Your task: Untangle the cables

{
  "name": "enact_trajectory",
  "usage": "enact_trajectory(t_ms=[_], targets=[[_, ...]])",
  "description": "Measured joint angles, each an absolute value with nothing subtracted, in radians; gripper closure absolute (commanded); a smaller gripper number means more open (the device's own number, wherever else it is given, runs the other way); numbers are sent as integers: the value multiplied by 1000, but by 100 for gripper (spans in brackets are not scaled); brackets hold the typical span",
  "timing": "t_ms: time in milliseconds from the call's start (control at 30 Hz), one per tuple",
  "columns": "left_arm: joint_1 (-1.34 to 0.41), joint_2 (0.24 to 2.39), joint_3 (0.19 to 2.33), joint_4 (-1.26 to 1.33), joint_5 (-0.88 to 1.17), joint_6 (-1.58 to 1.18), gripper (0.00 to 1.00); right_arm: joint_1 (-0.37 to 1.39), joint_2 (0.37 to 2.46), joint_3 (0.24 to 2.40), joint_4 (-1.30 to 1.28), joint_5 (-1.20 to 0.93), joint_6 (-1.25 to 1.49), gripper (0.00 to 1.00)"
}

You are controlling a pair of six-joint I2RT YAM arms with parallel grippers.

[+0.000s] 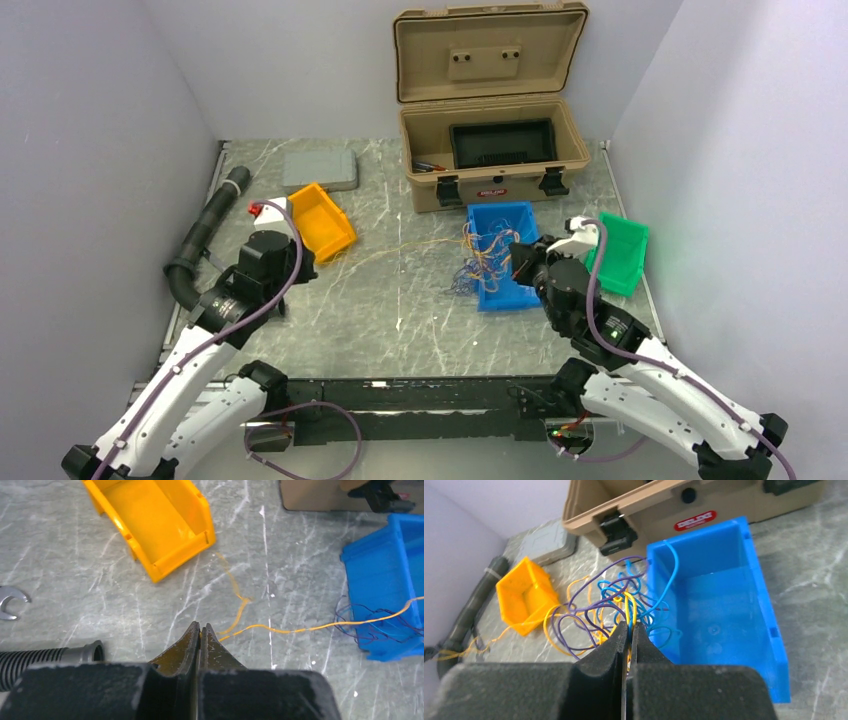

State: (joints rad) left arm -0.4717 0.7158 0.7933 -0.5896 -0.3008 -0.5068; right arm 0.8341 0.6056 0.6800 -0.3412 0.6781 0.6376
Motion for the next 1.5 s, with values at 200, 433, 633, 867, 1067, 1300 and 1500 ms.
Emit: enact_trajectory(t_ms=[200,433,633,867,1067,1300,1500], targets=[[-471,714,791,-516,-109,-440,72,834,675,678,-244,460,507,100],[-472,730,770,-345,244,-387,11,835,822,739,-181,152,419,100],[-505,762,711,-177,476,-387,10,835,914,847,-112,-83,395,100],[-559,814,709,-20,578,-390,10,835,977,898,-65,-232,400,100],[-587,915,708,81,589,-435,35,835,999,898,-4,-307,433,100],[-594,968,695,165,595,-493,100,834,996,898,39,-320,464,100],[-599,875,699,30,392,-480,100,840,920,897,-88,-109,466,100]])
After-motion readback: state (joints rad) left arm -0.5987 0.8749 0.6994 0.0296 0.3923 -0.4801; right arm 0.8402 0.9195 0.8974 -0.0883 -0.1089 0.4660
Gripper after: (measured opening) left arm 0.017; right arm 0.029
